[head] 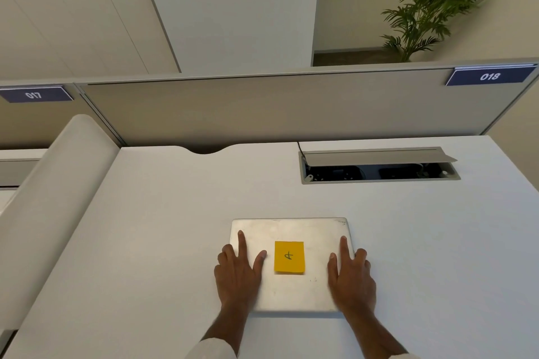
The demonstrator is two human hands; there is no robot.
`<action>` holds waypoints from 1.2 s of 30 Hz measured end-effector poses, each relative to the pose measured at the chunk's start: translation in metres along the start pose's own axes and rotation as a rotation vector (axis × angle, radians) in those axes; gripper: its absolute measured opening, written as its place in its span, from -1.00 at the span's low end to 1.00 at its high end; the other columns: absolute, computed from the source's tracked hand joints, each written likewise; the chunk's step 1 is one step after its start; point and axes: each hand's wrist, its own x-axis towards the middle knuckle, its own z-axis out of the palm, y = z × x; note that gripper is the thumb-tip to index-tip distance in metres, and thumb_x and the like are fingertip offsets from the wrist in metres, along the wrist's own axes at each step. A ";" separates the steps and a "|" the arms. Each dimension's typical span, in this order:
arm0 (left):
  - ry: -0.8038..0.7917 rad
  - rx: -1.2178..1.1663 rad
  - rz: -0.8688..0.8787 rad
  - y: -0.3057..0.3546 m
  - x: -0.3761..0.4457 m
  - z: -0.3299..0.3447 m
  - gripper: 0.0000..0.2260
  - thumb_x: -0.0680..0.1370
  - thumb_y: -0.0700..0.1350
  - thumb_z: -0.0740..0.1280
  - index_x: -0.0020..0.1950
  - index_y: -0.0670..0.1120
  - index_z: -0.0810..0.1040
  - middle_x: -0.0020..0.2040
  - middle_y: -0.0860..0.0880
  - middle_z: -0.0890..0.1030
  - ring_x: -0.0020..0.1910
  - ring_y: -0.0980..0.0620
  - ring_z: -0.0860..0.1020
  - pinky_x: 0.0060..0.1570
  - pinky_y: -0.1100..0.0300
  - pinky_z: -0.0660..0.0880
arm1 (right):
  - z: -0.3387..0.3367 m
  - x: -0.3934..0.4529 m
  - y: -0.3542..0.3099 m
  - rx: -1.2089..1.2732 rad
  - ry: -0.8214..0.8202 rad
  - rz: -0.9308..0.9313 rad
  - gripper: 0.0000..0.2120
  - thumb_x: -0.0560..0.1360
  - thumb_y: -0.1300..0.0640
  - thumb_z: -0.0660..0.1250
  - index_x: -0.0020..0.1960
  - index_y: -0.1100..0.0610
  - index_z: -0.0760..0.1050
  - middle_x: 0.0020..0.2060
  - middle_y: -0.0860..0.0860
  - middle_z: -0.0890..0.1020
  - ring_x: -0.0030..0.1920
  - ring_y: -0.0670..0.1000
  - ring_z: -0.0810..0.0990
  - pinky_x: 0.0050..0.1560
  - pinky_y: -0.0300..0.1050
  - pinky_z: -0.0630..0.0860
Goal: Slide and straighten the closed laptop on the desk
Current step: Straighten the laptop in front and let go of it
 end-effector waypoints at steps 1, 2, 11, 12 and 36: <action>-0.002 0.003 -0.002 0.000 0.000 0.000 -0.26 0.54 0.43 -0.09 0.62 0.04 0.07 0.10 -0.08 0.44 -0.04 -0.02 0.44 -0.18 0.12 0.42 | 0.000 0.000 -0.001 -0.002 0.001 0.001 -0.45 0.59 -0.20 0.03 0.52 -0.03 0.18 0.09 0.10 0.39 -0.03 0.11 0.54 -0.34 -0.02 0.58; -0.004 0.004 -0.003 0.000 0.000 0.000 -0.26 0.54 0.43 -0.09 0.62 0.04 0.06 0.10 -0.08 0.44 -0.04 -0.02 0.43 -0.19 0.12 0.41 | 0.000 -0.001 -0.001 -0.003 0.000 0.002 -0.45 0.59 -0.20 0.03 0.52 -0.03 0.18 0.09 0.10 0.39 -0.03 0.11 0.54 -0.35 -0.02 0.58; -0.013 0.043 -0.007 0.002 -0.003 0.001 -0.26 0.55 0.42 -0.14 0.62 0.05 -0.02 0.14 -0.07 0.42 0.01 -0.01 0.42 -0.13 0.14 0.41 | -0.005 -0.001 -0.005 -0.080 -0.017 -0.016 -0.44 0.59 -0.17 0.05 0.53 0.02 0.20 0.05 0.13 0.46 -0.09 0.09 0.54 -0.28 -0.01 0.59; -0.019 0.038 -0.004 0.001 -0.003 0.002 -0.26 0.55 0.42 -0.14 0.62 0.05 -0.03 0.15 -0.07 0.41 0.02 -0.01 0.42 -0.11 0.14 0.42 | -0.006 -0.001 -0.005 -0.081 -0.019 -0.018 -0.44 0.59 -0.17 0.04 0.53 0.02 0.20 0.05 0.13 0.47 -0.09 0.09 0.54 -0.25 0.00 0.59; 0.116 -0.034 0.496 0.006 -0.022 -0.038 -0.45 0.67 0.07 -0.03 0.59 -0.20 0.16 0.61 -0.18 0.09 0.59 -0.18 0.10 0.51 0.03 -0.17 | -0.033 -0.008 -0.019 -0.024 -0.039 -0.396 -0.20 0.50 -0.23 -0.50 0.59 0.18 -0.13 0.59 0.12 -0.13 0.60 0.14 -0.06 0.60 0.04 -0.10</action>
